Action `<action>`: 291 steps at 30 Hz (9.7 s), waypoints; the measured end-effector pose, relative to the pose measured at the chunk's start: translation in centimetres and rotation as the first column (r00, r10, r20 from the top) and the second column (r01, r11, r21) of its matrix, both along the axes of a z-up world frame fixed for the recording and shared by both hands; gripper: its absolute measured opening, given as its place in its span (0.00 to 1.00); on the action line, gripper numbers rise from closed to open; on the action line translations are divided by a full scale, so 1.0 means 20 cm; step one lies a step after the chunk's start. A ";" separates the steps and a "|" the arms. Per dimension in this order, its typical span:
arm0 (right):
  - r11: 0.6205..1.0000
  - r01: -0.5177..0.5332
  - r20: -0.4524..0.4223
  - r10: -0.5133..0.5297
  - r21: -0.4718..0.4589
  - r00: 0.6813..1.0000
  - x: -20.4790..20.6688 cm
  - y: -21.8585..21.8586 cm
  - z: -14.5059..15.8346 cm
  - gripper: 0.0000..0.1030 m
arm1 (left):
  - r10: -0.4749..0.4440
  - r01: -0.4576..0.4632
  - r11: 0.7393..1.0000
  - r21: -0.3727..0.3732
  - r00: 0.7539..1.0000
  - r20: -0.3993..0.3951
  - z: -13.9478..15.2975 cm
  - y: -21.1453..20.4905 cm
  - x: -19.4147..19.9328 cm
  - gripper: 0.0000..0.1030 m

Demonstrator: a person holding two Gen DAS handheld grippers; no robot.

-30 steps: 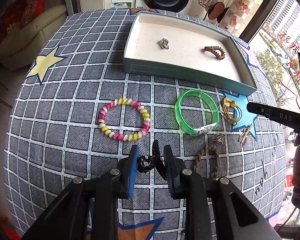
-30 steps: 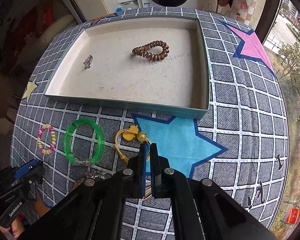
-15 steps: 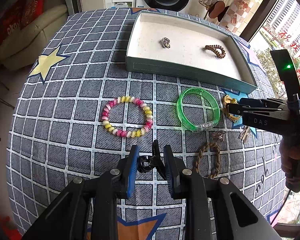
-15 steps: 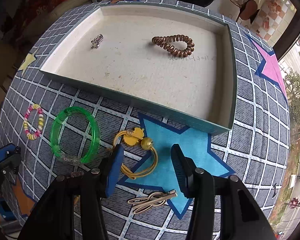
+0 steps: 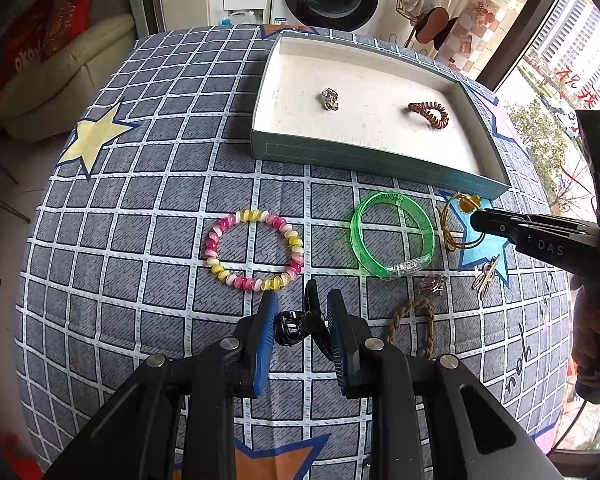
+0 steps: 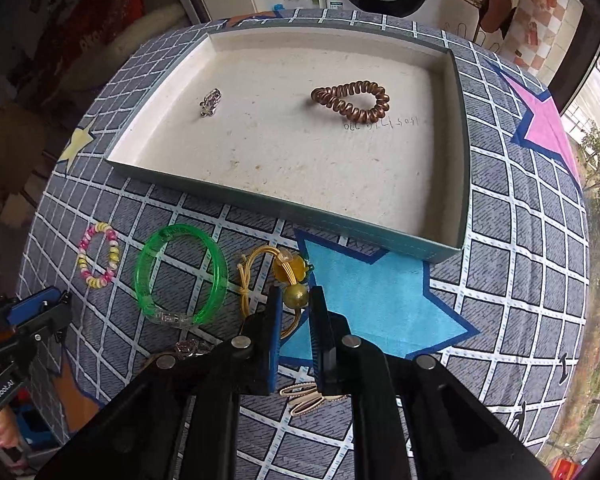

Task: Organize jewelry
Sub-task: 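Carry black claw clip and yellow hair tie into white tray, open both tools, then withdraw both tools from the tray toward the remaining jewelry, then grasp pink-and-yellow beaded bracelet with left tool while right tool grasps beige hair clip, then carry beaded bracelet and beige hair clip into the tray, open both tools, then move left tool toward green bangle while right tool approaches braided brown hair tie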

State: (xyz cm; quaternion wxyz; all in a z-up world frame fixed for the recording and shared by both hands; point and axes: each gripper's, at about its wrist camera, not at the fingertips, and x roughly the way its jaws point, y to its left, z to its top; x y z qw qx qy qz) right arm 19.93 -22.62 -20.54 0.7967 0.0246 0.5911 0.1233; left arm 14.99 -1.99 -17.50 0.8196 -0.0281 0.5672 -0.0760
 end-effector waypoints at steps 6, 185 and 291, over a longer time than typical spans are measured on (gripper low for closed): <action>0.997 0.047 0.027 -0.049 0.067 0.998 -0.01 -0.08 0.14 0.13 | -0.023 0.023 1.000 -0.009 0.999 0.034 0.08 -0.02 0.06 0.37; 0.919 0.394 -0.052 -0.392 0.020 0.918 -0.32 -0.18 0.04 0.05 | -0.047 0.047 0.999 0.004 0.998 0.029 -0.05 0.08 0.18 0.21; 0.877 0.290 0.009 -0.318 0.383 0.948 0.35 -0.42 0.29 0.77 | -0.043 0.006 0.984 0.177 0.977 0.208 0.19 -0.34 0.73 1.00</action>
